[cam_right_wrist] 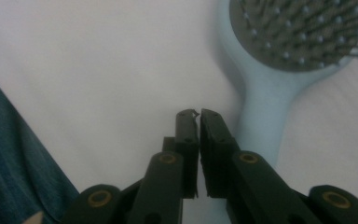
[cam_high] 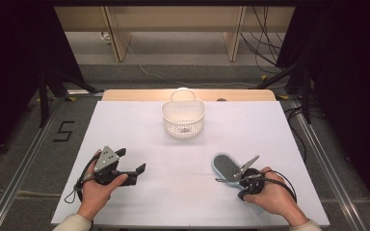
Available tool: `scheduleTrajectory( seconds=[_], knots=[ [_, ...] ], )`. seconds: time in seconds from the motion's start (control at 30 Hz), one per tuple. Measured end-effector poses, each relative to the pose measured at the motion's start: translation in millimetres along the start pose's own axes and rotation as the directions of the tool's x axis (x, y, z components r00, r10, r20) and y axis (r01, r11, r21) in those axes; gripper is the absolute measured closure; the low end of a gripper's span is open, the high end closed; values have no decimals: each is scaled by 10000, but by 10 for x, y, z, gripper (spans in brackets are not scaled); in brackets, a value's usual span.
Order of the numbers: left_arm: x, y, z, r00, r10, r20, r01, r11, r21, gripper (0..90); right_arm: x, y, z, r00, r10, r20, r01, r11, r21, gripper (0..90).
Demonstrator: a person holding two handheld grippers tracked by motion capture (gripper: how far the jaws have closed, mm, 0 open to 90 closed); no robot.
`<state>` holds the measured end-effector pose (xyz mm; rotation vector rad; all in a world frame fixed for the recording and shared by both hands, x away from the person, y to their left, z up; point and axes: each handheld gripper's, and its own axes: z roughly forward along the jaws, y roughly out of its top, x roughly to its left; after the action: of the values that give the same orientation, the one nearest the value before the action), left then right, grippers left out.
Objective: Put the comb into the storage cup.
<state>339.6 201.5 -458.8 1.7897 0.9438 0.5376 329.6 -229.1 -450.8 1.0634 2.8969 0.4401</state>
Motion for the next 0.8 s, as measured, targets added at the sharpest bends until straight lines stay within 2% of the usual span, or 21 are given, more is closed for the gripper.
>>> scheduleTrajectory(
  seconds=[0.07,0.17,0.27,0.3,0.33,0.37,0.4,0.5,0.57,0.67,0.73,0.8],
  knots=[
    [1,0,-1,10000,1,-5,-1,10000,-2,78,-3,3,-40,9999,-7,-115,3,9992,-390,810],
    [0,2,-3,10000,6,-5,-6,10000,-11,78,-20,7,-105,9998,49,-198,-72,9930,-1179,735],
    [0,2,-5,10000,-14,-21,13,10000,-42,78,-48,5,-187,9996,126,-247,-178,9745,-2238,649],
    [0,2,-5,10000,-14,-21,13,10000,-42,78,-48,5,-187,9996,126,-247,-178,9745,-2238,649],
    [1,2,-7,10000,-18,-20,18,10000,-46,78,-60,4,-216,9996,107,-247,-168,9656,-2594,616],
    [2,3,-7,10000,-18,-21,18,10000,-45,78,-71,3,-237,9999,-101,-115,60,9508,-3098,568],
    [2,3,-7,10000,-19,-29,19,10000,-45,78,-93,-3,-276,10000,-64,-65,32,9137,-4063,517],
    [2,3,-11,10000,-14,-31,14,10000,-58,77,-141,-20,-305,9998,141,-110,-177,8603,-5095,414],
    [4,3,-11,10000,-2,-26,2,10000,-61,77,-182,-39,-315,9993,361,-53,-329,8283,-5593,373],
    [5,4,-11,10000,-9,-29,9,10000,-68,76,-239,-68,-324,9977,676,-109,-592,7724,-6323,301],
    [3,3,-10,10000,-14,-17,14,10000,-64,75,-272,-88,-339,9945,1046,-108,-834,7222,-6867,264],
    [3,3,-9,10000,-8,-14,8,10000,-67,73,-306,-109,-366,9910,1318,-253,-1073,6651,-7390,223]
  ],
)
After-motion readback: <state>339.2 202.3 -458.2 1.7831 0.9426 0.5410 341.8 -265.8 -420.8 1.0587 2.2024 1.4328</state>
